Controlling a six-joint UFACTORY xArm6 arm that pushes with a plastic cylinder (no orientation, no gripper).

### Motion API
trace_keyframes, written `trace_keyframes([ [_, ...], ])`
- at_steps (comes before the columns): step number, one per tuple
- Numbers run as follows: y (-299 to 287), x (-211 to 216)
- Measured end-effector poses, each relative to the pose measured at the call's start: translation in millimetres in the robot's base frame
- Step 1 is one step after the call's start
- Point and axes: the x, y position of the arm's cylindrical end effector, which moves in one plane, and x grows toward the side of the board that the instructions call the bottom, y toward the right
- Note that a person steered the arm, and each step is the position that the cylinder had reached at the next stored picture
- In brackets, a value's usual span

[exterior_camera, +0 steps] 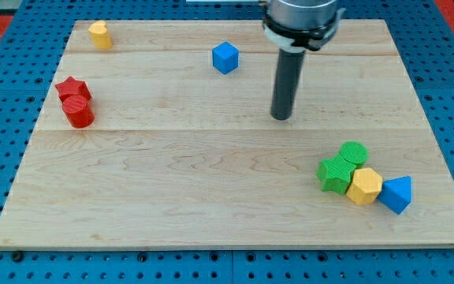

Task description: Push the blue cube closer to the green circle

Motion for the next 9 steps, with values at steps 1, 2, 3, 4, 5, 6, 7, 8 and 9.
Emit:
trace_keyframes([
  [1,-96.3,1.6],
  [2,-154.4,-14.9],
  [3,-144.3,-60.8],
  [4,-141.0,-105.9],
  [5,-108.3,-129.8],
  [6,-18.8,-102.9],
  [7,25.5,-47.9],
  [8,14.4,-47.1],
  [9,-42.3,-78.3],
])
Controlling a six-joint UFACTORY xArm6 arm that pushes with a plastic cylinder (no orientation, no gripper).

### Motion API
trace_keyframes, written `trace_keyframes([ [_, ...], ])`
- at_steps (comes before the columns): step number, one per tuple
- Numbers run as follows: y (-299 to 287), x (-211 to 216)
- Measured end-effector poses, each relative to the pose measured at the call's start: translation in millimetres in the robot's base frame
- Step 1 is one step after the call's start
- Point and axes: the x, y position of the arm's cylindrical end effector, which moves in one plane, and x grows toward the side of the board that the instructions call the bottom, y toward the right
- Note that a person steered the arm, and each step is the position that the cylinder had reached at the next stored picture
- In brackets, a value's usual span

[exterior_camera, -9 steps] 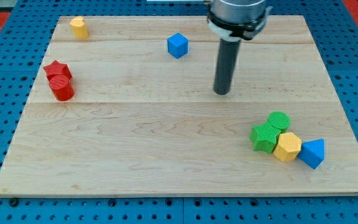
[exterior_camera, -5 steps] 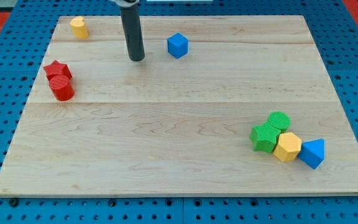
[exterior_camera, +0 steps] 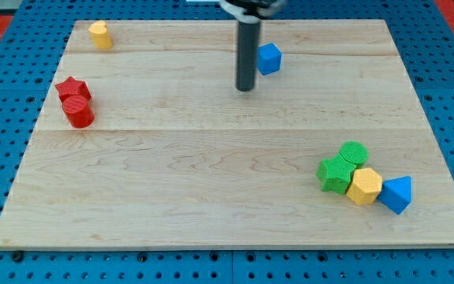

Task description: Push the blue cube closer to the green circle

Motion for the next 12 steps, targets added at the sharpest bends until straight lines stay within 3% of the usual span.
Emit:
trace_keyframes([
  [1,-2.2,-62.7],
  [2,44.9,-79.8],
  [3,93.4,-12.0],
  [4,80.5,30.8],
  [6,66.1,47.2],
  [9,-22.9,57.0],
  [10,-12.1,61.5],
  [12,93.3,65.0],
])
